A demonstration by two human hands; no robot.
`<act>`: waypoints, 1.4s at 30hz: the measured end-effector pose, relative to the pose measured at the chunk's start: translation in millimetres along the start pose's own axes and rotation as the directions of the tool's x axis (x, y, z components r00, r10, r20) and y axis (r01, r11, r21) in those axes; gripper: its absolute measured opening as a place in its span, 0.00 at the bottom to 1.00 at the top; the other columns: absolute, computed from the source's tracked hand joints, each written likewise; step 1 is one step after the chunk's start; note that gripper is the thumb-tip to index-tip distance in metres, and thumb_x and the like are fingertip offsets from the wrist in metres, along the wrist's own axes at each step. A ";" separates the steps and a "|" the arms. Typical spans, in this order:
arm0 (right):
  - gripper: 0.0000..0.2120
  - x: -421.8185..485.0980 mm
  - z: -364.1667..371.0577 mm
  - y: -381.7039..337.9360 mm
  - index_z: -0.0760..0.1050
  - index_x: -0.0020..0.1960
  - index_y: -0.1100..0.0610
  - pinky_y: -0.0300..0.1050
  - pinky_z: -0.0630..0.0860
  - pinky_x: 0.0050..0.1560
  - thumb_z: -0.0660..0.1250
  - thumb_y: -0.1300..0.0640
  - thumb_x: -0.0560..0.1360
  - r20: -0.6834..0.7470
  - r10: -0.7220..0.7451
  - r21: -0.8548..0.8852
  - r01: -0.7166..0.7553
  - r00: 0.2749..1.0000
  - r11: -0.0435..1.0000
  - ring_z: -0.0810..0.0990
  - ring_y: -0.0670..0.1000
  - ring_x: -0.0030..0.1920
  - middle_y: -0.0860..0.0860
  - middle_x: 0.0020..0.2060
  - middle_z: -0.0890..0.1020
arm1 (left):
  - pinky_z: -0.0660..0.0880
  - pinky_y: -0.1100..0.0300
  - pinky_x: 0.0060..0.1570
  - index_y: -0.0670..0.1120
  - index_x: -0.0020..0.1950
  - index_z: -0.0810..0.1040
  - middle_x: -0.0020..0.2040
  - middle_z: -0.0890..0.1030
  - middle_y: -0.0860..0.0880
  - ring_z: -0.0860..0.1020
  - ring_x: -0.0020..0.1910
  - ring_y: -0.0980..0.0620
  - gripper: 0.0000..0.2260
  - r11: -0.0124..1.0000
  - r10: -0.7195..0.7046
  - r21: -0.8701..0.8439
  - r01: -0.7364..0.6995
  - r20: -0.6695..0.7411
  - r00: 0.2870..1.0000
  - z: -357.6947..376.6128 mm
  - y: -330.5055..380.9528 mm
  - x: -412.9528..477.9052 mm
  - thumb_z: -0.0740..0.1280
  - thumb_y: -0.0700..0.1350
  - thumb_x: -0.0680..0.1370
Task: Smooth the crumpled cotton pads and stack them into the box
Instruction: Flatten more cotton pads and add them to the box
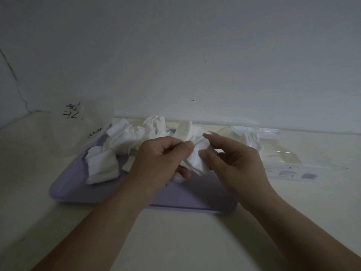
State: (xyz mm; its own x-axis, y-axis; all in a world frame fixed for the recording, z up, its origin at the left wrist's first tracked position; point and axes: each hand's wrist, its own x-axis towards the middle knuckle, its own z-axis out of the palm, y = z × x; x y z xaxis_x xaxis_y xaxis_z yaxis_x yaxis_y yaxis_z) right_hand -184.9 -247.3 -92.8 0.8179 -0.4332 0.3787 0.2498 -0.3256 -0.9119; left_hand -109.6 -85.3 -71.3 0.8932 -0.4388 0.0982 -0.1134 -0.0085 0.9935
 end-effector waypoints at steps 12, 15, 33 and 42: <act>0.10 3.8 -9.5 -10.1 0.79 0.41 0.47 0.43 0.79 0.46 0.75 0.62 0.71 0.055 -0.146 0.053 0.143 0.988 0.988 0.84 0.47 0.50 0.47 0.49 0.85 | 0.64 0.63 0.22 0.46 0.40 0.83 0.29 0.79 0.47 0.77 0.26 0.51 0.10 0.993 -0.070 -0.096 0.068 -0.011 0.998 -2.5 0.0 4.3 0.69 0.41 0.81; 0.12 5.2 -15.0 -12.6 0.81 0.40 0.49 0.53 0.76 0.42 0.78 0.64 0.73 0.090 -0.103 0.034 0.100 0.991 0.994 0.80 0.54 0.37 0.44 0.39 0.85 | 0.69 0.67 0.24 0.45 0.46 0.85 0.27 0.79 0.47 0.75 0.25 0.55 0.06 1.000 0.015 -0.013 -0.015 -0.028 0.999 -3.7 -3.9 6.5 0.70 0.41 0.81; 0.09 8.3 -14.3 -3.3 0.82 0.48 0.56 0.39 0.78 0.44 0.72 0.69 0.77 0.164 0.003 0.131 -0.025 0.986 0.991 0.83 0.45 0.41 0.46 0.41 0.85 | 0.64 0.59 0.28 0.46 0.51 0.87 0.41 0.82 0.36 0.70 0.35 0.42 0.23 0.991 -0.050 -0.108 0.073 0.204 0.978 -7.9 -5.3 11.9 0.69 0.65 0.76; 0.15 8.9 -17.4 -0.6 0.82 0.61 0.55 0.46 0.82 0.46 0.74 0.67 0.76 0.262 0.044 0.197 -0.098 0.964 0.975 0.83 0.52 0.42 0.53 0.52 0.85 | 0.74 0.67 0.31 0.46 0.56 0.86 0.43 0.88 0.46 0.81 0.34 0.56 0.10 1.000 0.013 0.003 -0.013 0.191 0.982 -11.0 -5.6 4.8 0.72 0.35 0.79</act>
State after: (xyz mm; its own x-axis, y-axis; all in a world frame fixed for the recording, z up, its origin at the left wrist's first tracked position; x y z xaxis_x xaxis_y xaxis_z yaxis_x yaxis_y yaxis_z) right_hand -186.8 -265.6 -86.1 0.9352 -0.2121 0.2836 0.2657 -0.1092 -0.9578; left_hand -99.8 -77.4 -75.7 0.7923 -0.6022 0.0979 -0.1265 -0.0052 0.9919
